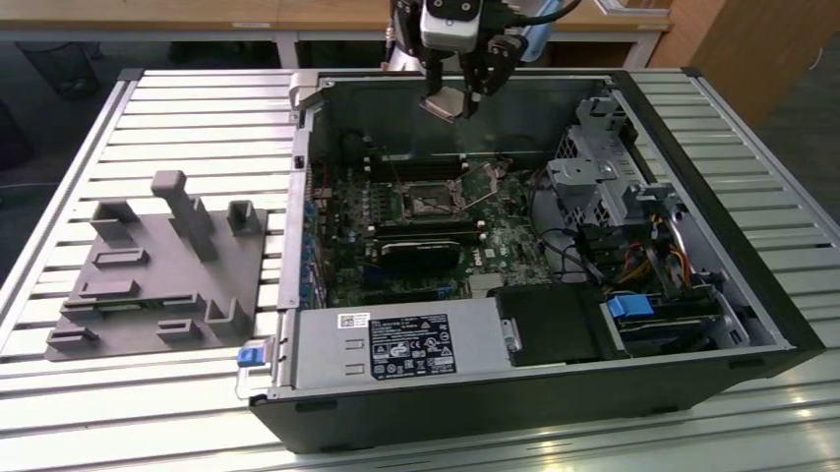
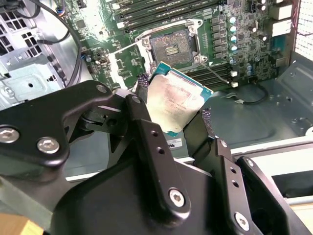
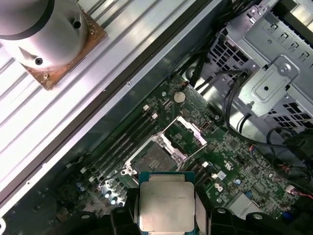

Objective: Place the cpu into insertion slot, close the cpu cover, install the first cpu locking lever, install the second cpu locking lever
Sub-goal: 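Place the cpu into insertion slot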

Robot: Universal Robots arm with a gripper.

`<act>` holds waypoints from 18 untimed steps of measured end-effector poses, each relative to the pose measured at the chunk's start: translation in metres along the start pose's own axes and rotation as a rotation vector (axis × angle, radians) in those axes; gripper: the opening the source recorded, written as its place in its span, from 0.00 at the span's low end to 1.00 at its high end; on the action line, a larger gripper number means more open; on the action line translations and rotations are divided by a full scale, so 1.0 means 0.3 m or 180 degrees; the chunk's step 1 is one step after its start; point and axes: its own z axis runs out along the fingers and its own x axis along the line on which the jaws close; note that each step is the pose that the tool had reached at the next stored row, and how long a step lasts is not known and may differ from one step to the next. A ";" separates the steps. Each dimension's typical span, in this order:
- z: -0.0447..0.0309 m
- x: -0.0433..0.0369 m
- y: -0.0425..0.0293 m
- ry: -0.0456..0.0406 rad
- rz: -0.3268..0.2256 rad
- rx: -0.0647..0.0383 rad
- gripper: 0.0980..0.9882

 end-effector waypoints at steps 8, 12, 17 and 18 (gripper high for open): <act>0.000 0.000 0.000 -0.0013 0.0149 -0.0003 0.50; 0.001 0.000 0.000 -0.0020 0.0224 -0.0004 0.50; 0.001 0.000 0.000 -0.0028 0.0315 -0.0006 0.50; 0.001 0.000 0.000 -0.0030 0.0334 -0.0007 0.50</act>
